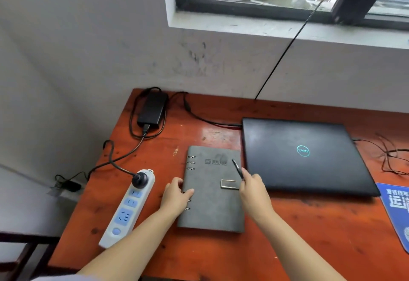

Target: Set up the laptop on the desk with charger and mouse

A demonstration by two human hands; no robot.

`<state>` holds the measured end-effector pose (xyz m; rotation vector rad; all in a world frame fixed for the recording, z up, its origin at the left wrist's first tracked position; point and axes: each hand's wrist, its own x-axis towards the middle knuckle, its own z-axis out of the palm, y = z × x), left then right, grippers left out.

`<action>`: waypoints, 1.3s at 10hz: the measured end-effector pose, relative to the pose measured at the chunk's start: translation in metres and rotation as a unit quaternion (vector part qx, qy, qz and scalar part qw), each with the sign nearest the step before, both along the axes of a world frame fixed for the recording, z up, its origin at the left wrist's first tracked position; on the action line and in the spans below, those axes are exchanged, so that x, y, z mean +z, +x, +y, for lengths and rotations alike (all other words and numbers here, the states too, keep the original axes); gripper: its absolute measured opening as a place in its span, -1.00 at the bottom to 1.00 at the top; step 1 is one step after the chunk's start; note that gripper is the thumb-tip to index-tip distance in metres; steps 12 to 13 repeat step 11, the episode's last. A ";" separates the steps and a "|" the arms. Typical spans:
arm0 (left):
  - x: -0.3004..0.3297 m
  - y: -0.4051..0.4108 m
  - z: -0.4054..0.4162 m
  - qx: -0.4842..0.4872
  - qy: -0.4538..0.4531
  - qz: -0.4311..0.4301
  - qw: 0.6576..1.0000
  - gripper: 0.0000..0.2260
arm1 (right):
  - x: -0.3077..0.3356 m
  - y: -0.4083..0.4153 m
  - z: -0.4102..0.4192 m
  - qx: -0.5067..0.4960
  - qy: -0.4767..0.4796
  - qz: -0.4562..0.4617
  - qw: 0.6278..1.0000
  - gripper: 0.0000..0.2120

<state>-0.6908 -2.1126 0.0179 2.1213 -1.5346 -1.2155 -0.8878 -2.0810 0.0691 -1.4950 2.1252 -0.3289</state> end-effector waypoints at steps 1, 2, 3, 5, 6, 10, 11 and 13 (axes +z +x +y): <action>0.001 0.002 0.000 -0.007 0.000 0.003 1.000 -0.63 | 0.001 0.022 -0.010 0.009 -0.025 -0.016 1.000 -0.61; 0.000 0.003 0.000 -0.016 0.001 0.002 1.000 -0.63 | -0.004 0.055 -0.016 0.026 -0.006 -0.006 1.000 -0.57; 0.002 0.004 -0.001 -0.032 0.008 0.007 0.999 -0.65 | -0.016 0.080 -0.015 0.047 0.029 0.039 0.998 -0.55; -0.001 0.007 0.002 -0.057 0.000 -0.001 0.998 -0.63 | -0.034 0.082 -0.011 0.078 0.040 0.136 0.987 -0.53; -0.005 0.008 0.003 -0.062 -0.006 0.001 0.998 -0.62 | -0.036 0.076 -0.008 0.082 0.034 0.134 0.987 -0.54; -0.002 0.014 0.003 -0.074 -0.010 0.036 0.997 -0.62 | -0.023 0.048 -0.010 -0.028 0.043 -0.149 0.988 -0.59; -0.001 0.034 0.021 -0.082 -0.017 0.067 0.994 -0.68 | 0.004 0.022 -0.002 -0.077 0.047 -0.249 0.964 -0.75; -0.001 0.034 0.021 -0.082 -0.017 0.067 0.994 -0.68 | 0.004 0.022 -0.002 -0.077 0.047 -0.249 0.964 -0.75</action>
